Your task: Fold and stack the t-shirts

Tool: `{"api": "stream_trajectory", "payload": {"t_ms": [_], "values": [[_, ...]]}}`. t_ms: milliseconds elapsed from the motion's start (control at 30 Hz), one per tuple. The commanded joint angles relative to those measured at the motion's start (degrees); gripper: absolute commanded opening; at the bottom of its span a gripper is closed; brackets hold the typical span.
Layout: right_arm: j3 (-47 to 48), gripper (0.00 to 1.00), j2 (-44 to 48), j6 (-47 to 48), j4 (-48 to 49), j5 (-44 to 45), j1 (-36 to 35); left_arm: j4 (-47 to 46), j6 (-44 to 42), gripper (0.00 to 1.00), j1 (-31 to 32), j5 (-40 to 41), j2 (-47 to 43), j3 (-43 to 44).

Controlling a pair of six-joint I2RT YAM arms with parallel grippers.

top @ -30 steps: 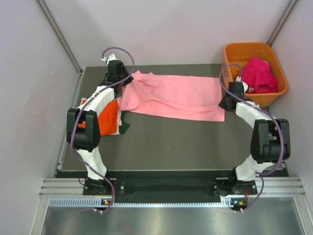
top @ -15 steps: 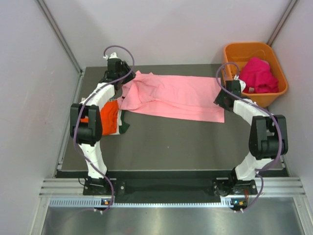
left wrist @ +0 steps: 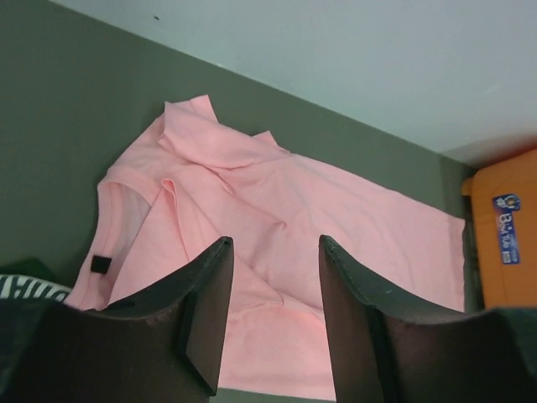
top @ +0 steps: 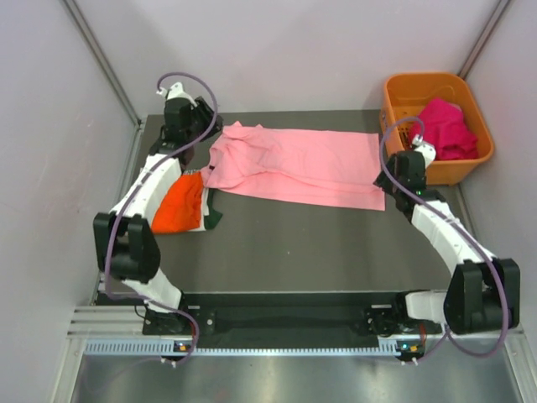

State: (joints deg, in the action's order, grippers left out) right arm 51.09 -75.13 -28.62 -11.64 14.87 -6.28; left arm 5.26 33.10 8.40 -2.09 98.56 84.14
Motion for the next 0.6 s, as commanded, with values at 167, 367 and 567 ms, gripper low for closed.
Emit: {"api": "stream_trajectory", "payload": {"t_ms": [167,367,567], "values": [[-19.0,0.50,17.0,-12.1,11.2,5.2,-3.3,-2.0,2.9,0.57,-0.2,5.3,-18.9,-15.8],[-27.0,0.49,16.8,-23.2,18.6,6.4,-4.1,-1.5,6.1,0.61,-0.3,5.9,-23.8,-22.0],[-25.1,0.46,6.5,-30.6,20.9,6.7,-4.2,-2.4,7.5,0.60,-0.3,5.3,-26.9,-26.0]]}}
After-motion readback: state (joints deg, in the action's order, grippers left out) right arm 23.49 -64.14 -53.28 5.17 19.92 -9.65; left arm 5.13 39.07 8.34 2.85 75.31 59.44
